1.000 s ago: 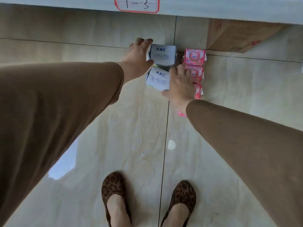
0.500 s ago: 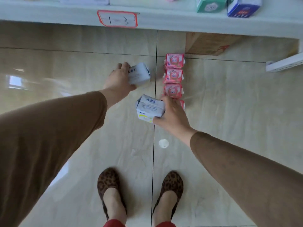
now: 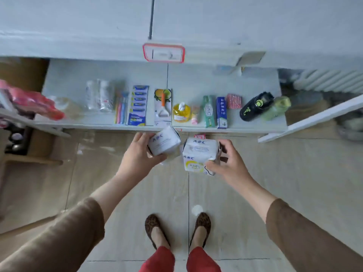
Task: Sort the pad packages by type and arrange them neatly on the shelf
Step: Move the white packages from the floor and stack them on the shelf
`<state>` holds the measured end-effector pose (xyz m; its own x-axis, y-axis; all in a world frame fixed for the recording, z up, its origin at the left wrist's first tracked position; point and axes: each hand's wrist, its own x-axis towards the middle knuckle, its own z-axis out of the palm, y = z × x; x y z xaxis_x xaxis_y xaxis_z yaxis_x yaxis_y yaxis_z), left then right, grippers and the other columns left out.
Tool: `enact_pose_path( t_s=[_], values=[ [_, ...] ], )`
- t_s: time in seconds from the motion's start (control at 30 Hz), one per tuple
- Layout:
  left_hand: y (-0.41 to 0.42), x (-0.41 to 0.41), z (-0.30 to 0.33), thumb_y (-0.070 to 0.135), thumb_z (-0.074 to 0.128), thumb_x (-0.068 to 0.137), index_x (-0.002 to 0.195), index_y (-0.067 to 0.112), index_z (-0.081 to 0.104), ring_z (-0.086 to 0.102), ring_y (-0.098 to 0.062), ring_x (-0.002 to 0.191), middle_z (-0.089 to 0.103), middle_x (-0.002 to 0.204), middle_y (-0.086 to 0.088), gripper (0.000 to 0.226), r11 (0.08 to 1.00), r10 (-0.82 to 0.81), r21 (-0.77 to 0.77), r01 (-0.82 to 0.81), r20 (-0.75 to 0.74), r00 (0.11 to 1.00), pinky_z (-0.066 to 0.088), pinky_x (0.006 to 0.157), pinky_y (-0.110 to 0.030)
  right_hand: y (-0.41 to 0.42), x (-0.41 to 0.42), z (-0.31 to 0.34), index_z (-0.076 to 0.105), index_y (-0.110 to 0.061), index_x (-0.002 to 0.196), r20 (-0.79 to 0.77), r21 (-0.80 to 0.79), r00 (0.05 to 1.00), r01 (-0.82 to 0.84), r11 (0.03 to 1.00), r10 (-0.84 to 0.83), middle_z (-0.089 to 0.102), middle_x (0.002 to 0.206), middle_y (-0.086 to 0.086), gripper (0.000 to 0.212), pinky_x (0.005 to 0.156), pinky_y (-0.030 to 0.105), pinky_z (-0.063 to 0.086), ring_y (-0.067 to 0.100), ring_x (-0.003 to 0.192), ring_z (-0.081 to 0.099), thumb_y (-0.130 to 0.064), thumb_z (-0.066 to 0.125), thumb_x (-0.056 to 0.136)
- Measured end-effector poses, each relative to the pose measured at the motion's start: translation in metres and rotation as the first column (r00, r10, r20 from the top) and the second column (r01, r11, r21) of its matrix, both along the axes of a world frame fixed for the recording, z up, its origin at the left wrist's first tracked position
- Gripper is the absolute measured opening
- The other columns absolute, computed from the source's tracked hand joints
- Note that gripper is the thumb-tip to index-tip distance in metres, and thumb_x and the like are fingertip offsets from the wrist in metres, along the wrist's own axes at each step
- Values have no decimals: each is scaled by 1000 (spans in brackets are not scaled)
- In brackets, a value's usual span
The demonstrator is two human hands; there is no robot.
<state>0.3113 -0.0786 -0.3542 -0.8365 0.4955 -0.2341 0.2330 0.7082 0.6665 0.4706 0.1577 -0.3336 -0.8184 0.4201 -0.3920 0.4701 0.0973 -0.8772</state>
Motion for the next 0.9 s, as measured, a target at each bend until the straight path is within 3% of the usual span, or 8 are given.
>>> enact_pose_path(
  t_s=[0.1, 0.2, 0.37, 0.47, 0.67, 0.8, 0.9],
  values=[
    [-7, -19, 96, 51, 82, 63, 124, 33, 53, 45, 7, 82, 47, 106, 23, 69, 999, -11, 42, 13, -59, 998, 35, 67, -11, 2, -16, 101, 56, -44, 118, -92, 34, 996, -10, 999, 13, 68, 112, -19, 63, 86, 22, 52, 6, 107, 62, -44, 76, 59],
    [-7, -42, 176, 55, 80, 64, 121, 32, 55, 53, 5, 88, 49, 103, 22, 66, 990, -77, 113, 90, -118, 990, 43, 73, -17, 10, -38, 182, 55, -53, 119, -200, 84, 980, -6, 996, 23, 66, 118, -20, 63, 93, 25, 51, 9, 112, 62, -47, 78, 61],
    [17, -94, 269, 53, 80, 69, 116, 30, 56, 54, -1, 83, 50, 102, 17, 59, 975, -142, 128, 182, -272, 952, 40, 68, -20, 30, -80, 267, 60, -43, 119, -317, 85, 948, 16, 996, 12, 69, 115, -10, 58, 78, 24, 51, 14, 97, 66, -36, 82, 66],
    [46, -134, 301, 52, 78, 73, 121, 22, 55, 53, -11, 86, 50, 107, 7, 61, 971, -197, 61, 231, -344, 918, 41, 73, -27, 50, -108, 287, 61, -35, 122, -370, 84, 929, 49, 995, -14, 67, 120, -2, 56, 91, 32, 56, 17, 110, 66, -26, 84, 71],
    [135, -232, 326, 45, 78, 75, 130, 15, 49, 55, -27, 104, 49, 121, -3, 69, 951, -307, -127, 281, -442, 842, 48, 86, -40, 107, -176, 288, 61, -27, 117, -437, 88, 898, 101, 991, -52, 67, 116, 7, 52, 90, 29, 56, 20, 111, 64, -16, 86, 73],
    [194, -293, 326, 51, 75, 75, 132, 19, 52, 54, -25, 109, 55, 120, -1, 69, 940, -340, -228, 255, -547, 765, 45, 80, -35, 145, -226, 280, 61, -25, 117, -428, 38, 902, 76, 996, -52, 67, 110, 1, 55, 87, 29, 57, 12, 103, 65, -21, 85, 67],
    [228, -331, 324, 58, 71, 75, 130, 21, 54, 50, -24, 113, 61, 118, 2, 68, 921, -375, -338, 195, -629, 681, 43, 89, -39, 165, -261, 275, 61, -23, 118, -423, 38, 906, 51, 998, -30, 65, 110, -1, 56, 88, 28, 56, 10, 104, 60, -20, 84, 67]
  ],
)
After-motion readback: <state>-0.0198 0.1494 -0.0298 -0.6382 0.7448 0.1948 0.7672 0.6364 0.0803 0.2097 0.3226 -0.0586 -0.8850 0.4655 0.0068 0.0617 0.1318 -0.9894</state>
